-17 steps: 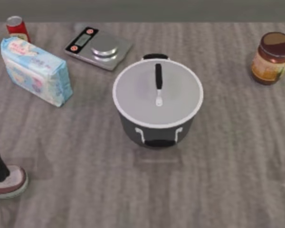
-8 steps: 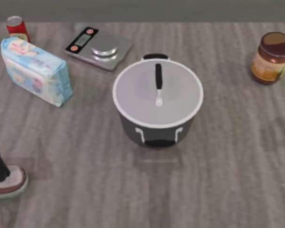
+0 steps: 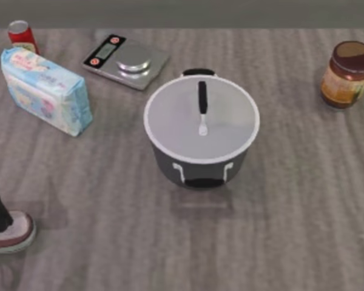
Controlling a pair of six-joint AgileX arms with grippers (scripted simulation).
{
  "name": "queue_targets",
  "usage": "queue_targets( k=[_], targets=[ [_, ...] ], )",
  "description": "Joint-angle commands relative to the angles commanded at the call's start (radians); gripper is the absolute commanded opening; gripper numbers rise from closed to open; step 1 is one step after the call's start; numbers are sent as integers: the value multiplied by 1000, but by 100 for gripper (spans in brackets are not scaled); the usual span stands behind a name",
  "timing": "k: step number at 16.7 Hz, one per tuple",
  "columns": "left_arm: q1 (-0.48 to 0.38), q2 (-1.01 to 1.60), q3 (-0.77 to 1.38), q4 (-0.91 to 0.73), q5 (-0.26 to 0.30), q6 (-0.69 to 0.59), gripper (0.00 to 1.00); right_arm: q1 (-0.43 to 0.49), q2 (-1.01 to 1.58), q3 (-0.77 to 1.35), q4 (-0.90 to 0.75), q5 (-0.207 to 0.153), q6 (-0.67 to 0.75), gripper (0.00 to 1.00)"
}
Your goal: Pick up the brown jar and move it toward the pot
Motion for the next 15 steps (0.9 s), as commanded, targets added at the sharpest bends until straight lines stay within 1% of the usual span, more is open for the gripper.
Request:
queue_targets(
  k=[5,8,12,15],
  targets=[
    [0,0,0,0,0,0,100,18,507,533,-237,-10,-38,100],
    [0,0,0,0,0,0,100,33,780,805,-360,-19,-62,100],
    [0,0,0,0,0,0,100,53,1065,1078,-486,-31,-89,100],
    [0,0,0,0,0,0,100,63,1190,1195,-540,-37,-102,100]
  ],
)
